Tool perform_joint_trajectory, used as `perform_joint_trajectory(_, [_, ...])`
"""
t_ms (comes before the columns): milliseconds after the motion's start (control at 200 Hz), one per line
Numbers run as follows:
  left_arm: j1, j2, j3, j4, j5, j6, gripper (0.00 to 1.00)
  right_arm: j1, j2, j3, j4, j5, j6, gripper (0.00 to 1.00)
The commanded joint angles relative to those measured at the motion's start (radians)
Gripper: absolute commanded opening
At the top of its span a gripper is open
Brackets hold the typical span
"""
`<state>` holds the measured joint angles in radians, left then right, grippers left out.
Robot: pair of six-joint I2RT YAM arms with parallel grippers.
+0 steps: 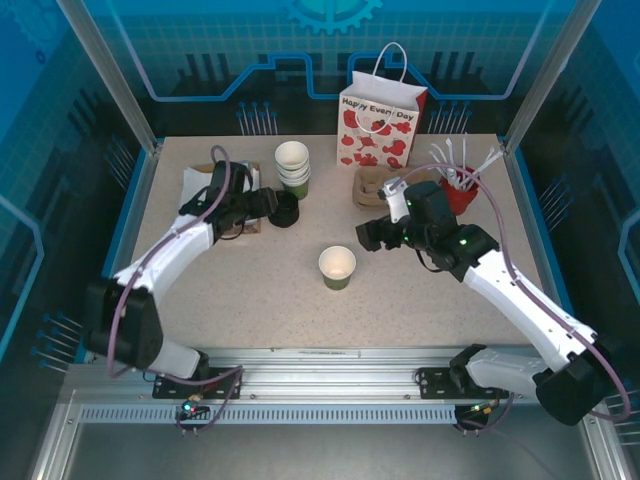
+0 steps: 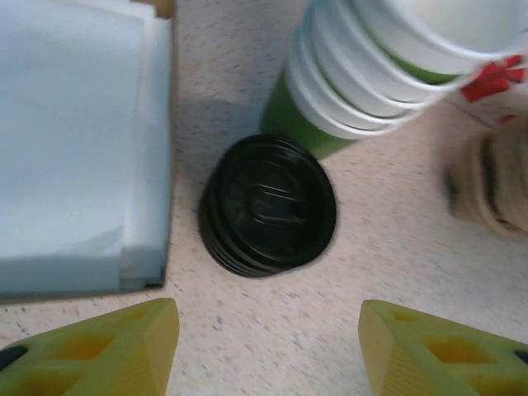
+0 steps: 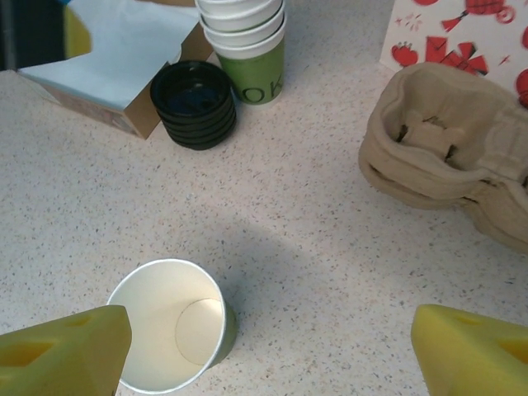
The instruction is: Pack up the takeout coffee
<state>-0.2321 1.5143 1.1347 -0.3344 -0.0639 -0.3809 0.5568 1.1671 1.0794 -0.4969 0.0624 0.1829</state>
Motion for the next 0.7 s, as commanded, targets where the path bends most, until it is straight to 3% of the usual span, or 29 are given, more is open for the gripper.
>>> perform_joint_trajectory(0, [0.016, 0.131, 0.1, -0.072, -0.035, 0.057, 0.6, 0.022, 0.028, 0.034, 0.023, -0.005, 0.004, 0.89])
perform_joint_trajectory(325, [0.02, 0.381, 0.288, -0.126, -0.063, 0.118, 0.48, 0.028, 0.052, 0.025, 0.017, 0.001, 0.004, 0.89])
perform_joint_trajectory(695, [0.019, 0.46, 0.343, -0.127, -0.062, 0.158, 0.28, 0.031, 0.065, 0.013, 0.026, -0.002, 0.015, 0.9])
